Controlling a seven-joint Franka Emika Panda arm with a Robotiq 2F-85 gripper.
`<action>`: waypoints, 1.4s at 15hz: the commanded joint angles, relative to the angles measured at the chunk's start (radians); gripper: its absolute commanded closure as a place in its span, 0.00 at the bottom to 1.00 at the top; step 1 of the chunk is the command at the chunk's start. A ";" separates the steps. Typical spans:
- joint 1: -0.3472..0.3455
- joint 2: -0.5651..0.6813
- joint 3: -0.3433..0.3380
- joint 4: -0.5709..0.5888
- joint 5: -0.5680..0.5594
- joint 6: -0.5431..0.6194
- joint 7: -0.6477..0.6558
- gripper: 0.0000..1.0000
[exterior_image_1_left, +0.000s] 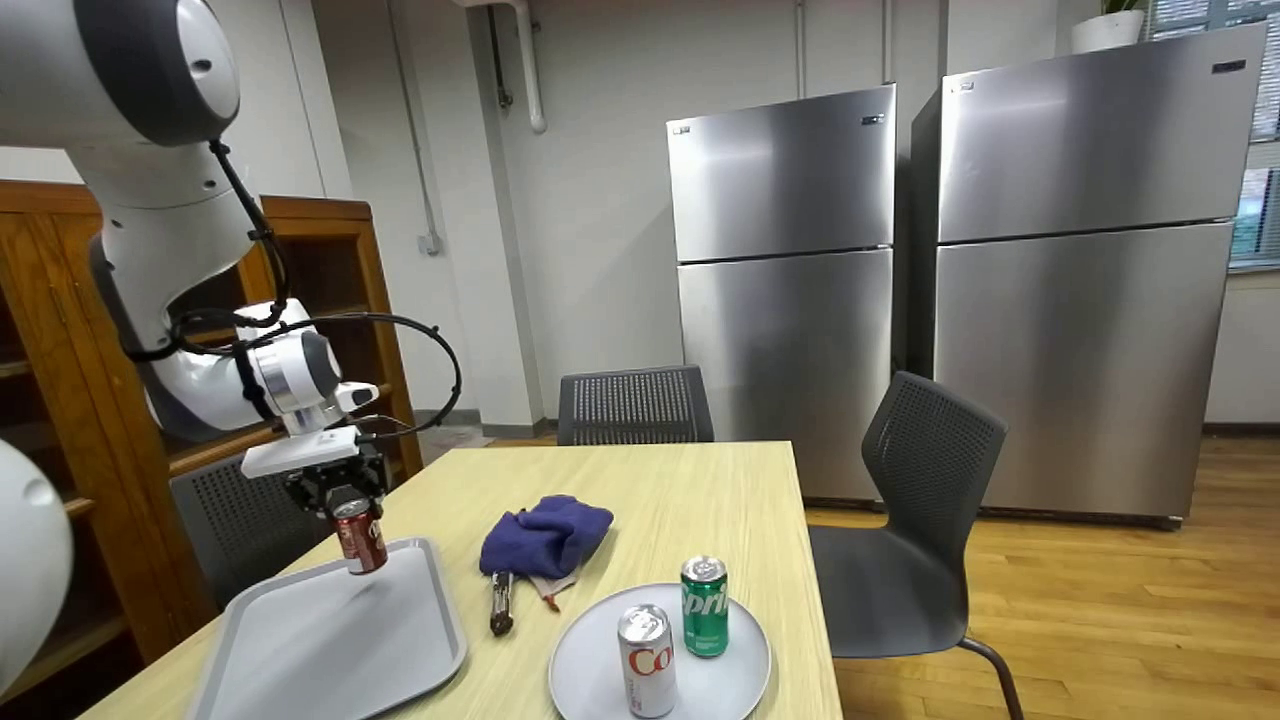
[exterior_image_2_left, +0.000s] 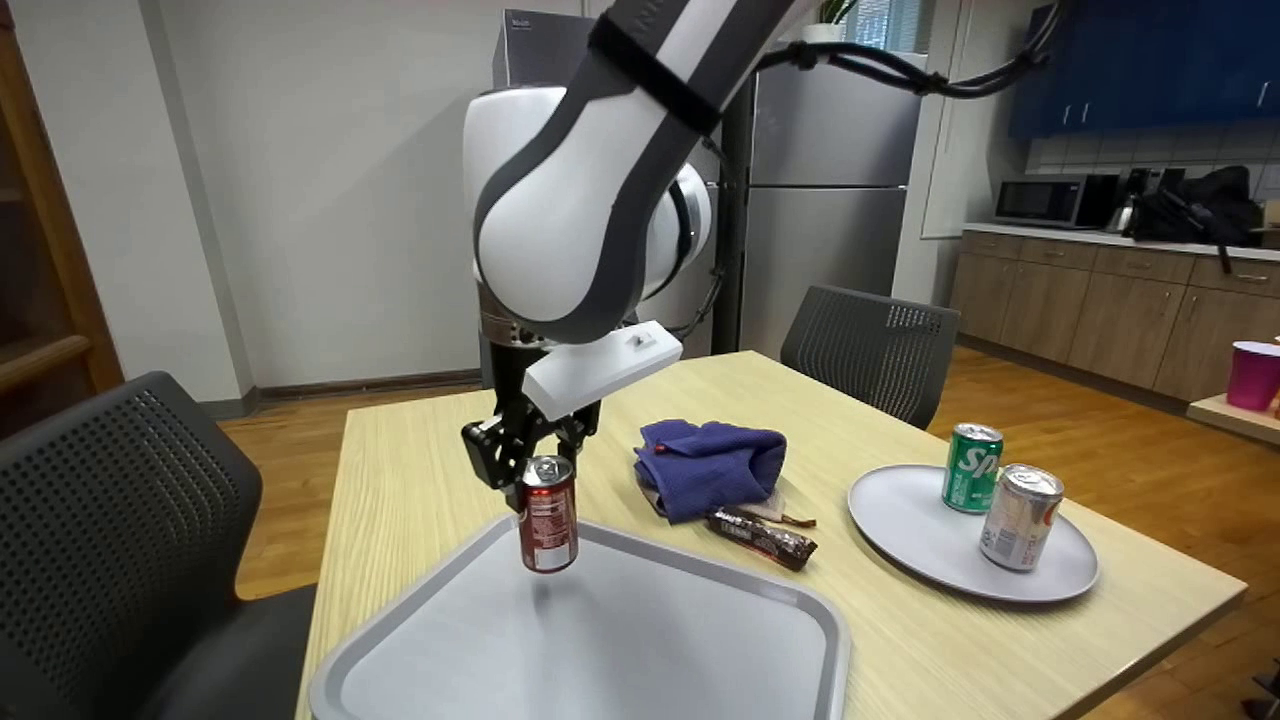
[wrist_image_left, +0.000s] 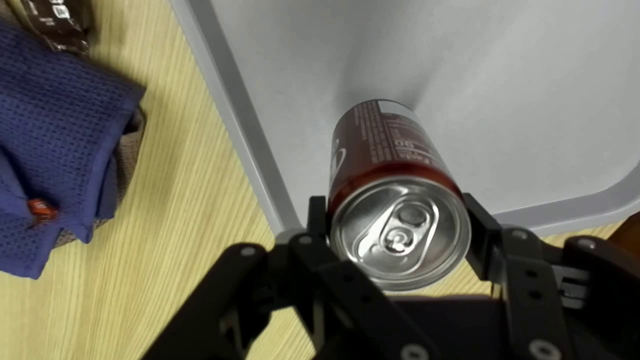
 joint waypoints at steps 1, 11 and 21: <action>0.002 0.062 0.007 0.100 0.034 -0.051 -0.062 0.61; 0.000 0.116 0.006 0.182 0.063 -0.128 -0.119 0.04; -0.029 -0.036 -0.035 0.086 0.068 -0.196 -0.049 0.00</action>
